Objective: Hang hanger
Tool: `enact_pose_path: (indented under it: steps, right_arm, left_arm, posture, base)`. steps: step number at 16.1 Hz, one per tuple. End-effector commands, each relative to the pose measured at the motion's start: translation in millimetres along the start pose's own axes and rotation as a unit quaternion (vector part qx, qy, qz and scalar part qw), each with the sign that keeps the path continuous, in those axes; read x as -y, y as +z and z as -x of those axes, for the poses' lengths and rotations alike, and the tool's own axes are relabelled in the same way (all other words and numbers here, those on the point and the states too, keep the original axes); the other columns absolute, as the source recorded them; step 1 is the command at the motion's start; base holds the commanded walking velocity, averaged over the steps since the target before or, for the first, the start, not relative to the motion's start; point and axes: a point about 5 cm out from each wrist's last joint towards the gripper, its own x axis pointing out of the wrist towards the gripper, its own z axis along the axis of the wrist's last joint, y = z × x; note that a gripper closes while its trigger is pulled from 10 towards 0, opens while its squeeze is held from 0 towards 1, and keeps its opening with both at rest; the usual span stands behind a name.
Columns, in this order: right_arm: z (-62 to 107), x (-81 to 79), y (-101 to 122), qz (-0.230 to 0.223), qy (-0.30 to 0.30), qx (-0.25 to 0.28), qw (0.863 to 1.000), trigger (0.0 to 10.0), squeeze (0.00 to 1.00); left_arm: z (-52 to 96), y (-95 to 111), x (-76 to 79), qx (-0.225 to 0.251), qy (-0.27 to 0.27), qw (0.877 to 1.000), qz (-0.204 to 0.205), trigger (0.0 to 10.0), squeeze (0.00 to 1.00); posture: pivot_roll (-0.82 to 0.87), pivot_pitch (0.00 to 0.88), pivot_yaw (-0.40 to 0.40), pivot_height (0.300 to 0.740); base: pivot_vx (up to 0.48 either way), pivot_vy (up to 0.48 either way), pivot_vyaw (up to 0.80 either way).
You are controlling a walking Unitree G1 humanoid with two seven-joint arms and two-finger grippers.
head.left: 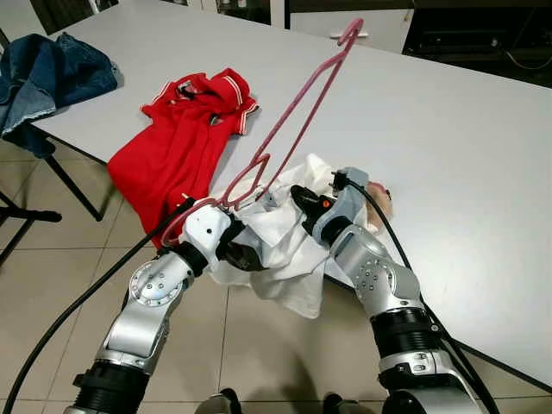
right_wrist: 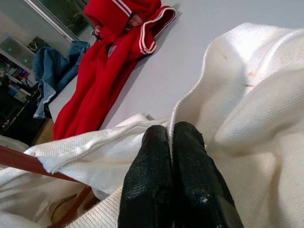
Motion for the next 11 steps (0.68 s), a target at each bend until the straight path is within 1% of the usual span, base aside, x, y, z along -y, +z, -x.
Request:
enact_pose_path:
  steps: [1, 6, 7, 8, 9, 10, 11]
  right_arm:
    - [-0.7, -6.2, 5.1, -0.005, 0.011, 0.008, 1.0, 0.0, 0.0]
    - [0.4, -2.5, 8.1, -0.016, 0.005, 0.017, 1.0, 0.0, 0.0]
    - [1.2, 0.0, 16.4, -0.02, -0.008, 0.044, 0.999, 0.0, 0.0]
    - [3.7, 2.5, 34.8, -0.031, -0.026, 0.098, 0.994, 0.0, 0.0]
    - [5.9, 4.4, 45.3, -0.035, -0.036, 0.123, 0.991, 0.0, 0.0]
    - [8.9, 9.7, 57.3, -0.041, -0.054, 0.145, 0.987, 0.0, 0.0]
    - [10.4, 12.7, 61.5, -0.043, -0.062, 0.151, 0.986, 0.0, 0.0]
  left_arm:
    - [7.1, -22.3, 6.1, -0.057, -0.01, 0.998, 0.019, 10.0, 0.0]
    - [6.1, -21.9, 5.9, -0.056, -0.012, 0.998, 0.017, 10.0, 0.0]
    - [6.1, -21.7, 5.7, -0.056, -0.011, 0.998, 0.017, 10.0, 0.0]
    - [6.0, -21.4, 5.0, -0.056, -0.01, 0.998, 0.016, 10.0, 0.0]
    - [6.1, -21.2, 4.9, -0.055, -0.009, 0.998, 0.016, 10.0, 0.0]
    - [6.3, -21.2, 4.8, -0.055, -0.007, 0.998, 0.015, 10.0, 0.0]
    - [6.3, -21.4, 4.3, -0.055, -0.004, 0.998, 0.015, 10.0, 0.0]
  posture:
    - [0.08, 0.16, 0.085, 0.74]
    - [0.08, 0.154, 0.087, 0.74]
    - [0.08, 0.154, 0.087, 0.74]
    - [0.08, 0.154, 0.087, 0.74]
    - [0.08, 0.154, 0.086, 0.74]
    - [0.08, 0.155, 0.085, 0.74]
    - [0.08, 0.155, 0.084, 0.74]
  base:
    - [0.0, 0.0, 0.0]
    - [0.0, 0.0, 0.0]
    - [0.0, 0.0, 0.0]
    - [0.0, 0.0, 0.0]
    - [0.0, 0.0, 0.0]
    - [0.0, 0.0, 0.0]
    - [0.0, 0.0, 0.0]
